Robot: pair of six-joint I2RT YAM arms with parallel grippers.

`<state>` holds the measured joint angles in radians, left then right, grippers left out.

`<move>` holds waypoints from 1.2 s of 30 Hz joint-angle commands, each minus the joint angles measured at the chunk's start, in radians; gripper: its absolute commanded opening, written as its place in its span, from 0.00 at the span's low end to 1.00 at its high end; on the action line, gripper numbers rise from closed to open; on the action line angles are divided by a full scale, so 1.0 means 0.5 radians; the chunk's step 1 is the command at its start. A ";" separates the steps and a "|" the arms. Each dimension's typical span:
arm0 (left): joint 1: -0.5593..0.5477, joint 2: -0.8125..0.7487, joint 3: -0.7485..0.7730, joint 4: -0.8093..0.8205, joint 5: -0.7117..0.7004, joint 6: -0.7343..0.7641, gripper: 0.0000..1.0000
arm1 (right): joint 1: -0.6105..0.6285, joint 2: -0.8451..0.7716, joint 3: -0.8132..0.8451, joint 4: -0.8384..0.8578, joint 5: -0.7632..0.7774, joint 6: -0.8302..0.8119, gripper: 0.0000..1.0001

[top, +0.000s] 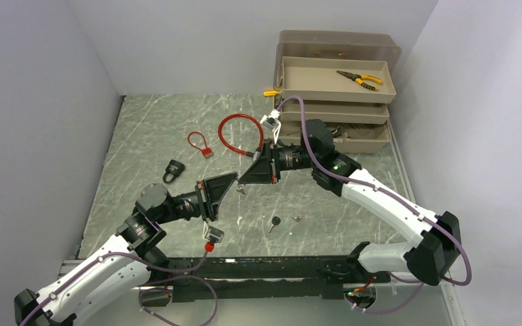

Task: Unlock with the key
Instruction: Pick up the key from the center of the board.

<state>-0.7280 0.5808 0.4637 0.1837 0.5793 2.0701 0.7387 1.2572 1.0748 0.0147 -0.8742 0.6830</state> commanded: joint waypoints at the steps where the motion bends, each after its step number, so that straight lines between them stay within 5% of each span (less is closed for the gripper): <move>1: -0.009 0.007 -0.007 0.138 -0.052 0.588 0.05 | -0.013 -0.044 -0.013 0.123 -0.037 0.019 0.00; 2: -0.008 0.006 -0.007 0.133 -0.072 0.564 0.17 | -0.014 -0.056 -0.009 0.107 -0.026 0.007 0.00; 4: -0.009 -0.004 0.010 0.090 -0.130 0.492 0.57 | -0.017 -0.081 0.007 0.035 0.009 -0.041 0.00; 7: -0.010 -0.031 0.050 -0.031 -0.250 0.267 0.88 | -0.020 -0.101 0.065 -0.177 0.096 -0.182 0.00; 14: -0.010 -0.001 0.519 -0.895 -0.551 -0.971 0.96 | -0.021 -0.110 0.179 -0.563 0.265 -0.497 0.00; 20: 0.042 0.333 1.094 -1.599 -0.310 -2.188 0.96 | -0.016 -0.086 0.303 -0.764 0.381 -0.723 0.00; 25: 0.148 0.427 1.150 -1.613 -0.012 -2.803 0.97 | 0.035 -0.103 0.353 -0.871 0.466 -0.901 0.00; 30: 0.456 0.550 1.181 -1.486 0.614 -3.323 0.98 | 0.123 -0.140 0.345 -0.957 0.562 -1.081 0.00; 36: 0.514 0.619 1.178 -1.390 0.926 -3.514 0.98 | 0.139 -0.206 0.319 -0.981 0.518 -1.228 0.00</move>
<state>-0.4767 0.8917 1.0164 -0.5602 0.8337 0.4564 0.8043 1.2118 1.2106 -0.4709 -0.6186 0.1593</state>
